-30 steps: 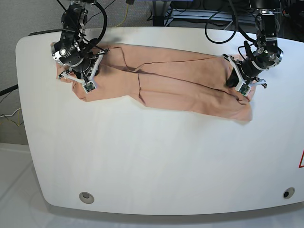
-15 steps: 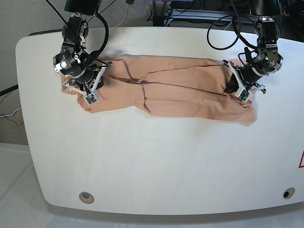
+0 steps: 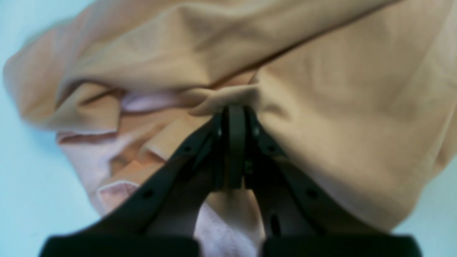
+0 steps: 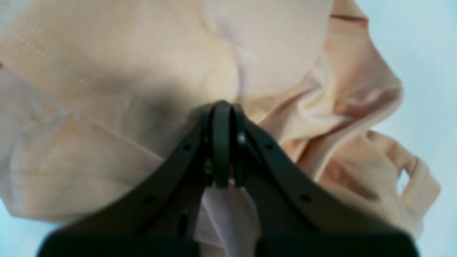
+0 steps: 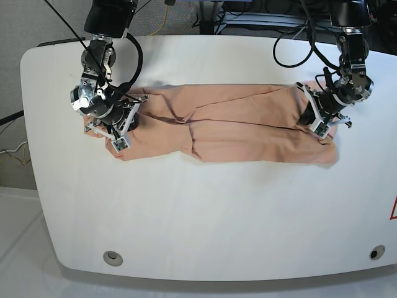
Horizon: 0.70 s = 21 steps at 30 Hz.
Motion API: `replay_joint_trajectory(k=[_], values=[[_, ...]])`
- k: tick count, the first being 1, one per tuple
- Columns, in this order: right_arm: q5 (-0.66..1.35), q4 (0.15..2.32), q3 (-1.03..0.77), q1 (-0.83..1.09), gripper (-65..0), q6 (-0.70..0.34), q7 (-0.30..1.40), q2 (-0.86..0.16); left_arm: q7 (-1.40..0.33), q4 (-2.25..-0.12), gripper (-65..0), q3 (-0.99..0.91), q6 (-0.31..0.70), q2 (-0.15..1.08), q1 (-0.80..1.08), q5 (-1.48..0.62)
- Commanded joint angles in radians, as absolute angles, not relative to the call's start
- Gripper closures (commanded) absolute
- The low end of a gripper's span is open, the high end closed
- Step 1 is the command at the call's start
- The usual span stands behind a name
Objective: Fold the T-shirt properly
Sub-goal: 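Hold both shirt ends and pull them apart to flatten the fold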
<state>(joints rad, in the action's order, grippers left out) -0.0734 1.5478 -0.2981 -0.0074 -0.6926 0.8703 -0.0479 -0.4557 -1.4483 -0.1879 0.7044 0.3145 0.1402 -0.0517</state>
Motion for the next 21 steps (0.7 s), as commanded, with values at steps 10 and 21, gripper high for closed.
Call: replay_joint_trajectory(k=[10, 21], values=[[-0.111, 1.517, -0.295, -0.024, 0.0, -0.698, 0.921, -0.058, -0.487, -1.357, -0.5, -0.191, 0.698, 0.387, 0.041, -0.024], [-0.111, 1.520, -0.294, -0.019, 0.0, -0.698, 0.921, -0.051, -0.455, -1.323, -0.5, -0.191, 0.698, 0.389, 0.015, -0.024]])
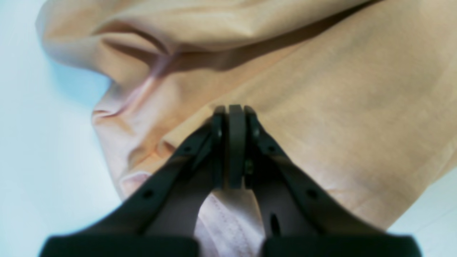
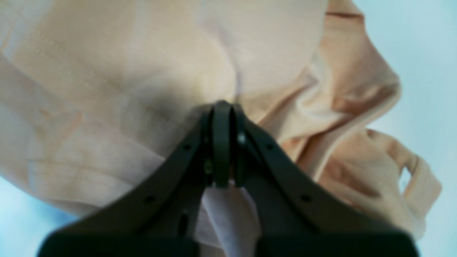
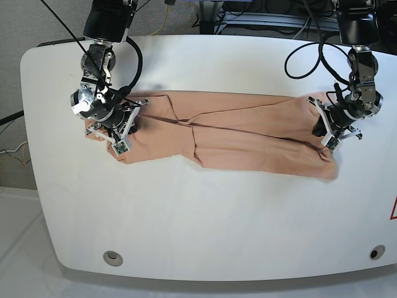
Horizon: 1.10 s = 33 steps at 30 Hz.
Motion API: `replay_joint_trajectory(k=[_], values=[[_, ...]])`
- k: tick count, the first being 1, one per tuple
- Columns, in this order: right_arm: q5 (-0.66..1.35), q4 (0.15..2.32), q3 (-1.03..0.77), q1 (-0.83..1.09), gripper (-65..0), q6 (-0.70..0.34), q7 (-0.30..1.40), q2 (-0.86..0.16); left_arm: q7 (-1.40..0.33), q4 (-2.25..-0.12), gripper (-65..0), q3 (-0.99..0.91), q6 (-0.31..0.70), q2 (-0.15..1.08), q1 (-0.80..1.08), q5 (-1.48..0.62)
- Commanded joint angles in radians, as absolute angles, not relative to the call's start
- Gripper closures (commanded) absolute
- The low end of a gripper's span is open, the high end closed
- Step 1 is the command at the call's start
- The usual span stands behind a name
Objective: Fold the T-shirt properly
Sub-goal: 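Hold both shirt ends and pull them apart to flatten the fold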
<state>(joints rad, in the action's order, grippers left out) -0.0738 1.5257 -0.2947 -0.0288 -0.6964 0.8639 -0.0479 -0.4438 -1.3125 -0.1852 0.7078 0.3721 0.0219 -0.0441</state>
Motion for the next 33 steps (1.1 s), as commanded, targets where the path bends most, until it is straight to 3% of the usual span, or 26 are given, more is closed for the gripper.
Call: replay_joint_trajectory(k=[1, 25, 28, 33], values=[[-0.111, 1.520, -0.294, -0.019, 0.0, -0.698, 0.921, -0.051, -0.455, -1.328, -0.5, -0.191, 0.698, 0.387, 0.015, -0.024], [-0.111, 1.520, -0.292, -0.022, 0.0, -0.698, 0.921, -0.051, -0.524, -1.581, -1.4, -0.289, 0.698, 0.315, 0.010, -0.027], [-0.111, 1.520, -0.292, -0.022, 0.0, -0.698, 0.921, -0.051, -0.532, -1.618, -6.5, -0.294, 0.698, 0.314, 0.008, -0.028], [-0.111, 1.520, -0.292, -0.022, 0.0, -0.698, 0.923, -0.051, -0.533, -1.673, -26.1, -0.295, 0.698, 0.312, 0.012, -0.028]])
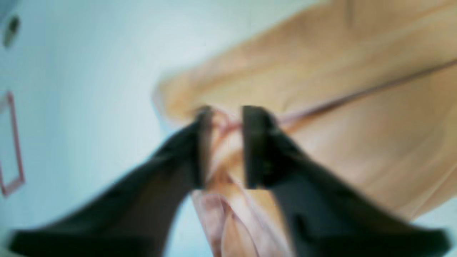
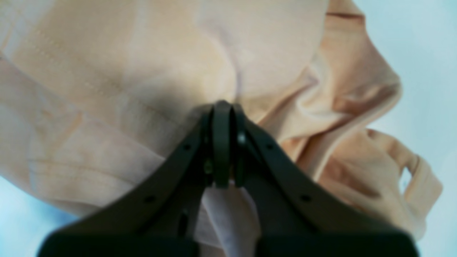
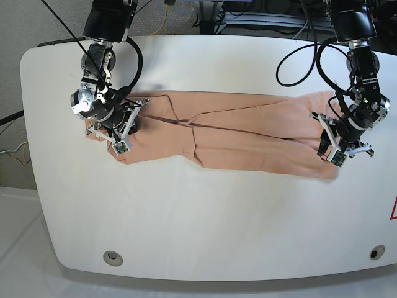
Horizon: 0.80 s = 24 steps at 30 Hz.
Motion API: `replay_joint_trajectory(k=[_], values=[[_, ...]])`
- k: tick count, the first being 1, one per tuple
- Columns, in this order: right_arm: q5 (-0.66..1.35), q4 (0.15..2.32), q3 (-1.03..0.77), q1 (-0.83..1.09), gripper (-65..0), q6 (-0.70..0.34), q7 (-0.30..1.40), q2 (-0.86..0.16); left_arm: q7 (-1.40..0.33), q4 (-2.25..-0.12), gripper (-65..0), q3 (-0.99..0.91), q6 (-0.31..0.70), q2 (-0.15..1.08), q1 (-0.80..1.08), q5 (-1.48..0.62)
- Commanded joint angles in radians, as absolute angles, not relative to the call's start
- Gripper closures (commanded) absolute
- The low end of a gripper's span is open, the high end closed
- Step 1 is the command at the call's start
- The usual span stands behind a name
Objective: Fold the T-shirt properly
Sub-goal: 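Hold both shirt ends and pull them apart to flatten the fold, then open both grippers and release the folded shirt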
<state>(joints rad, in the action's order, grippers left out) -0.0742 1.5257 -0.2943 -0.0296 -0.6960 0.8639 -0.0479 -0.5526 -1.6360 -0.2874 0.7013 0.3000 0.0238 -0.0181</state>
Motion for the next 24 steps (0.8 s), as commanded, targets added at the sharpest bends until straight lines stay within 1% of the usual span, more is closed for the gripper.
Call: replay_joint_trajectory(k=[1, 4, 5, 7, 11, 14, 21, 24], values=[[-0.111, 1.520, -0.292, -0.021, 0.0, -0.698, 0.923, -0.051, -0.533, -1.681, -30.1, -0.297, 0.697, 0.312, 0.013, -0.028], [-0.111, 1.527, -0.295, -0.019, 0.0, -0.698, 0.923, -0.051, -0.533, -1.687, -37.0, -0.297, 0.697, 0.312, 0.015, -0.028], [-0.111, 1.535, -0.295, -0.018, 0.0, -0.698, 0.923, -0.051, -0.533, -1.687, -37.1, -0.297, 0.697, 0.312, 0.016, -0.028], [-0.111, 1.554, -0.297, -0.015, 0.0, -0.698, 0.923, -0.051, -0.533, -1.682, -35.7, -0.303, 0.697, 0.312, 0.016, -0.028], [-0.111, 1.612, -0.297, -0.001, 0.0, -0.698, 0.926, -0.051, -0.533, -1.681, -30.2, -0.341, 0.697, 0.294, 0.018, -0.027], [-0.111, 1.655, -0.297, 0.008, 0.0, -0.698, 0.926, -0.051, -0.532, -1.681, -28.2, -0.358, 0.697, 0.283, 0.016, -0.024], [-0.111, 1.750, -0.298, 0.010, 0.0, -0.698, 0.923, -0.053, -0.527, -1.681, -28.0, -0.361, 0.697, 0.275, 0.015, -0.025], [-0.111, 1.793, -0.294, 0.008, 0.0, -0.653, 0.923, -0.056, -0.527, -1.681, -28.0, -0.361, 0.697, 0.274, 0.013, -0.025]])
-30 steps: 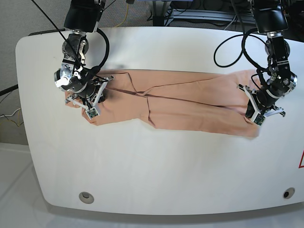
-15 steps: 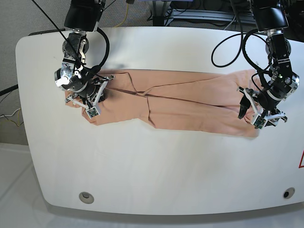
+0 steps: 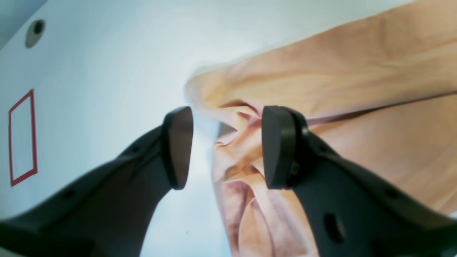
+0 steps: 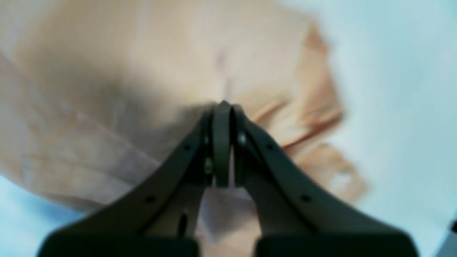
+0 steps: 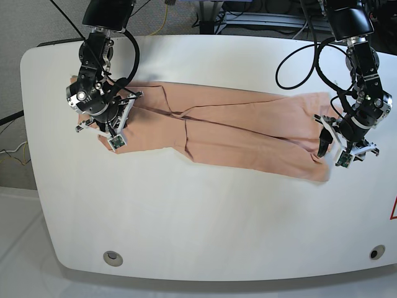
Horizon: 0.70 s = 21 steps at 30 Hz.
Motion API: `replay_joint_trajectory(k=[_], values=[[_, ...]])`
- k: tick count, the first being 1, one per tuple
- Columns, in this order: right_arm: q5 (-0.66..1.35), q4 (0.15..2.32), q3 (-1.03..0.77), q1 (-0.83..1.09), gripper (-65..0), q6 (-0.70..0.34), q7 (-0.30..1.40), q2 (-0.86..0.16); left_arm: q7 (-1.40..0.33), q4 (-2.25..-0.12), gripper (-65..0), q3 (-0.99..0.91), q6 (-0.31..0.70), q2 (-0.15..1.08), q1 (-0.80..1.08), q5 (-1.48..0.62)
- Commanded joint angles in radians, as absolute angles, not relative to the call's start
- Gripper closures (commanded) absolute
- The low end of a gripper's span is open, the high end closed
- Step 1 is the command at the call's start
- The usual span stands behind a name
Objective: Fold the T-shirt properly
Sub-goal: 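Open both grippers and release the folded shirt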
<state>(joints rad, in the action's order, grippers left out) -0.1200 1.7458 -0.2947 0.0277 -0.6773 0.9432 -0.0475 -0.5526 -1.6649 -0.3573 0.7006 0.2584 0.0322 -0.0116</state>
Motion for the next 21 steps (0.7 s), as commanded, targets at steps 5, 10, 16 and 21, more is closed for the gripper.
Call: replay_joint_trajectory(k=[5, 10, 16, 21], values=[[-0.111, 1.844, -0.292, 0.008, 0.0, -0.628, 0.926, -0.058, -0.527, -1.685, -28.0, -0.361, 0.697, 0.259, 0.015, -0.025], [-0.111, 1.880, -0.291, 0.007, 0.0, -0.624, 0.926, -0.058, -0.527, -1.684, -28.0, -0.363, 0.696, 0.259, 0.015, -0.025], [-0.111, 1.890, -0.291, -0.010, 0.0, -0.622, 0.926, -0.053, -0.526, -1.684, -28.0, -0.363, 0.696, 0.255, 0.015, -0.025], [-0.111, 1.886, -0.291, -0.010, 0.0, -0.622, 0.926, -0.053, -0.526, -1.684, -28.0, -0.363, 0.696, 0.255, 0.015, -0.025]])
